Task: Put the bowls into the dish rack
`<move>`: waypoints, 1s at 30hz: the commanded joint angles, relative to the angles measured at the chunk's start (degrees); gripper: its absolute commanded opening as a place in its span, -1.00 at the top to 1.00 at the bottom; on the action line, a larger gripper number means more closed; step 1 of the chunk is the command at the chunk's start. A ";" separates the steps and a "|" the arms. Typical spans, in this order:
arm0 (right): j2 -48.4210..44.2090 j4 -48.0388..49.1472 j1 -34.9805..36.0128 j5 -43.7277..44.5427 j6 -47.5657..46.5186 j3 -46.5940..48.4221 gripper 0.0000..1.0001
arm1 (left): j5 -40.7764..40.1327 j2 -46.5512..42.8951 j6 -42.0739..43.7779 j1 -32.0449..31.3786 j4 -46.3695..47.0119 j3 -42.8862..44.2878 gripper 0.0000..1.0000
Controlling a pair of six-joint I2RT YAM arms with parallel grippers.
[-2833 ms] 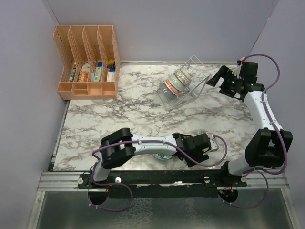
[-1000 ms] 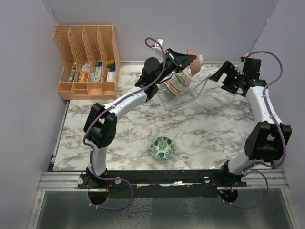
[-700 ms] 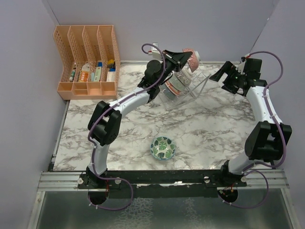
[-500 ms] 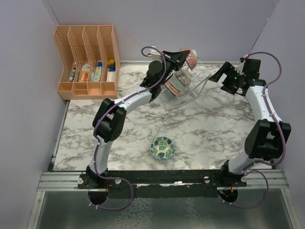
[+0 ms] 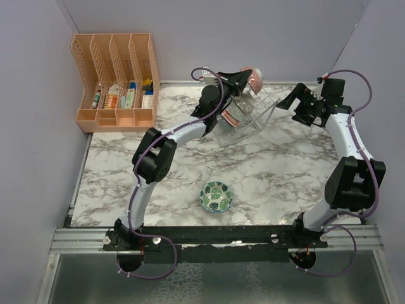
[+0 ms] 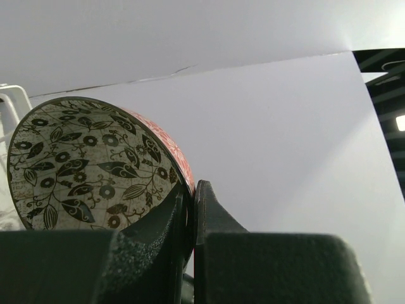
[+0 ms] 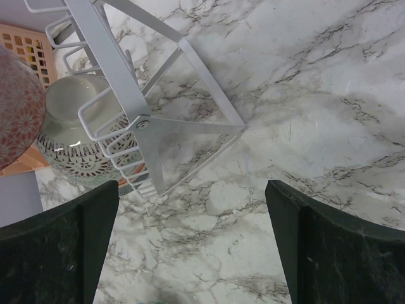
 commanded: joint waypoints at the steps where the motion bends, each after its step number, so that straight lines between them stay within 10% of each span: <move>1: 0.74 0.71 -0.46 -0.96 -0.97 0.75 -1.00 | -0.83 -0.47 -2.44 -0.14 9.35 0.66 1.00; 30: 0.64 1.72 -0.49 -1.72 -1.11 -0.78 -1.00 | 1.30 2.39 -2.46 -1.28 7.66 -1.47 1.00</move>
